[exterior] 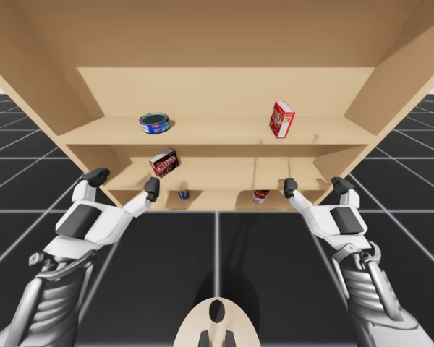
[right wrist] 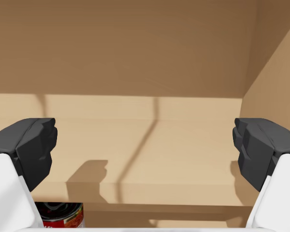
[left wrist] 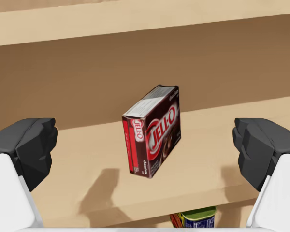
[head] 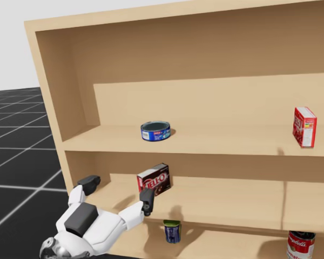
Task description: Retrieve the tuna can from the shelves.
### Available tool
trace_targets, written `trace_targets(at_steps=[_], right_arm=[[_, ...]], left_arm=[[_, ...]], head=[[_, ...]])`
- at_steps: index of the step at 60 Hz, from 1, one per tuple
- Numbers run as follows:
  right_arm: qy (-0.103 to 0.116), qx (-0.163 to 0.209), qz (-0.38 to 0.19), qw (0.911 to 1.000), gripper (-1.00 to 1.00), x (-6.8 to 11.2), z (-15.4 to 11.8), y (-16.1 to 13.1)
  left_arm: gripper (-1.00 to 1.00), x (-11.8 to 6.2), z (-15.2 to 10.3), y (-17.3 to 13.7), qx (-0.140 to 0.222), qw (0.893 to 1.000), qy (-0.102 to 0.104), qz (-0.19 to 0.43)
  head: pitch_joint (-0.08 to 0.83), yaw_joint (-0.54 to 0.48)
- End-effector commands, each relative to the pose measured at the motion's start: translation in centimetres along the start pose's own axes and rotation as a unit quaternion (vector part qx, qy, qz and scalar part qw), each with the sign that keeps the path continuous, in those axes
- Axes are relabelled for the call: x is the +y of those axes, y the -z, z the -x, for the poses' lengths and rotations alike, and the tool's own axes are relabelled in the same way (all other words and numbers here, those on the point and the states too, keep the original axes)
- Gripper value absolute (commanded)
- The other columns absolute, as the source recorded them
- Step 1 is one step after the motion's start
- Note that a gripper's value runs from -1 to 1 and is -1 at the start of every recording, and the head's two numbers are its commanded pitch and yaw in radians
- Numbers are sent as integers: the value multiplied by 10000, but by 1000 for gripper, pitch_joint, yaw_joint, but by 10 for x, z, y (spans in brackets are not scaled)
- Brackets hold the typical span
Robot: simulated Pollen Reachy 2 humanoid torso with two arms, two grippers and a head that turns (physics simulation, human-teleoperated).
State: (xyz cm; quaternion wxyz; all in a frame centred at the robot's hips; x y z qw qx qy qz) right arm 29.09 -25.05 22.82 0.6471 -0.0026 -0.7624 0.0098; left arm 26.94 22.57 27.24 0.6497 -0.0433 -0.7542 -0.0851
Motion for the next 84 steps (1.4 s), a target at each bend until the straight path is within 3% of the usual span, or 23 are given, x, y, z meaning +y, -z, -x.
trace_targets(at_steps=[1, 13, 32, 59, 73, 74, 75, 77, 78, 79, 84], right_arm=[[11, 5, 9, 10000, -1000, 1, 1, 0], [3, 19, 37, 10000, -1000, 0, 2, -1], [-8, 4, 85, 10000, -1000, -3, 1, 0], [-12, -21, 129, 9999, -1000, -7, 0, 0], [-13, -24, 136, 9999, -1000, -7, -1, 0], [-14, -23, 137, 9999, -1000, -7, -1, 0], [-12, -20, 137, 9999, -1000, -7, -1, 0], [-10, -16, 138, 9999, -1000, -7, 0, 0], [-11, -15, 137, 9999, -1000, -7, 0, 0], [-15, -13, 138, 9999, -1000, -7, 0, 0], [-16, -7, 140, 9999, -1000, -7, 0, 0]], left_arm=[[-1000, -18, -49, -6, -97, 9998, -39, 163], [-1000, -24, -81, 13, -12, 9993, -154, 350], [-1000, -28, -95, 64, 95, 9992, -315, 247], [-1000, -28, -75, 143, 1007, 9930, -612, -127], [-1000, -29, -66, 149, 1213, 9914, -436, -242], [-971, -29, -65, 149, 1206, 9915, -420, -259], [-530, -29, -66, 148, 1202, 9915, -423, -277], [113, -28, -66, 148, 1199, 9914, -444, -266], [903, -28, -66, 148, 1199, 9914, -448, -273], [984, -28, -66, 147, 1191, 9914, -445, -294], [1000, -31, -70, 141, 1092, 9928, -418, -265]], head=[[197, 242], [197, 248], [198, 240], [212, 237], [219, 235], [220, 235], [221, 235], [222, 235], [222, 234], [223, 234], [226, 234]])
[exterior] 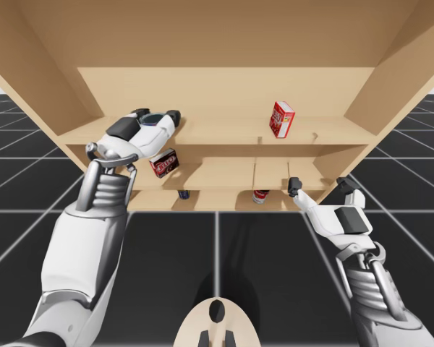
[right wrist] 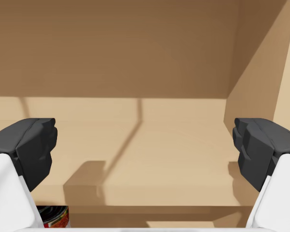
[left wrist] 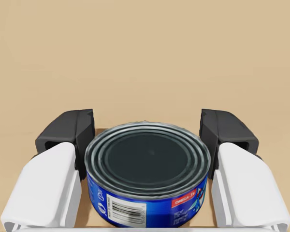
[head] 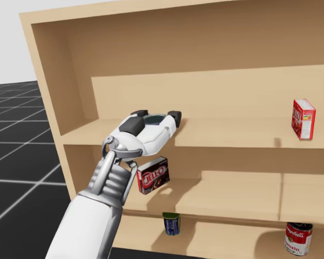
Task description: Retrieve the tuna can from the shelves.
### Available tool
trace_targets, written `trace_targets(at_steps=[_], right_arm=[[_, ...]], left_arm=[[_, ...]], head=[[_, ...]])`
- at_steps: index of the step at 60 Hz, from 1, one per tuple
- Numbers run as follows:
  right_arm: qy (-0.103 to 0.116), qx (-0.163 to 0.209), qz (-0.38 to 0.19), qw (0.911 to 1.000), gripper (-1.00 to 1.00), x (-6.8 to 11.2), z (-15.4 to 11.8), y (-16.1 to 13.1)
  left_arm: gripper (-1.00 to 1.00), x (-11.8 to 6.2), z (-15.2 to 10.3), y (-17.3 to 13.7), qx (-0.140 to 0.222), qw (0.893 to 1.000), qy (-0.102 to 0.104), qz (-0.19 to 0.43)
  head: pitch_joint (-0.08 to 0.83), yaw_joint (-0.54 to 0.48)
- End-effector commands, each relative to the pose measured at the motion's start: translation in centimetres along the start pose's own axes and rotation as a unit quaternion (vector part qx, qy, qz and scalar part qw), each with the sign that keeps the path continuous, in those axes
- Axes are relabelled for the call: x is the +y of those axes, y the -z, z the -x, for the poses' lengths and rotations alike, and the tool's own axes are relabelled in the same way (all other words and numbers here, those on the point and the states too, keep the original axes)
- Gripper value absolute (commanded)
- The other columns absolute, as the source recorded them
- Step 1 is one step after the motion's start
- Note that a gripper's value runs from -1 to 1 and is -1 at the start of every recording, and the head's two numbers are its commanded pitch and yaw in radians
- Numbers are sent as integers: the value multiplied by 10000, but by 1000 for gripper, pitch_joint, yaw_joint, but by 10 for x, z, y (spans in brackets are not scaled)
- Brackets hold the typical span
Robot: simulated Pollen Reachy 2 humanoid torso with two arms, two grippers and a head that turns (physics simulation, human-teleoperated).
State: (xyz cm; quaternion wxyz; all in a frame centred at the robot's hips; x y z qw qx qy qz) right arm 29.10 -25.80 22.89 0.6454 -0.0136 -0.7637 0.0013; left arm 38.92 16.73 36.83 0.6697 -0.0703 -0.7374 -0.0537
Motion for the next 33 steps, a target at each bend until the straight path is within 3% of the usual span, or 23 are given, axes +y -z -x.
trace_targets(at_steps=[1, 16, 24, 33], right_arm=[[14, 14, 3, 10000, -1000, 1, 1, 0], [12, 8, 17, 10000, -1000, 1, 0, 0], [10, -2, 25, 10000, -1000, 1, 0, -1], [-6, -24, 31, 10000, -1000, 1, -1, -1]], left_arm=[[1000, -1, 9, -1, 842, 9961, 24, -262], [1000, -7, -22, -25, 133, 9999, 61, -71], [1000, -11, -42, -61, -290, 9994, 205, -62], [1000, -14, -49, -109, -582, 9978, 324, -8]], head=[[226, 234], [228, 238], [228, 236], [227, 236]])
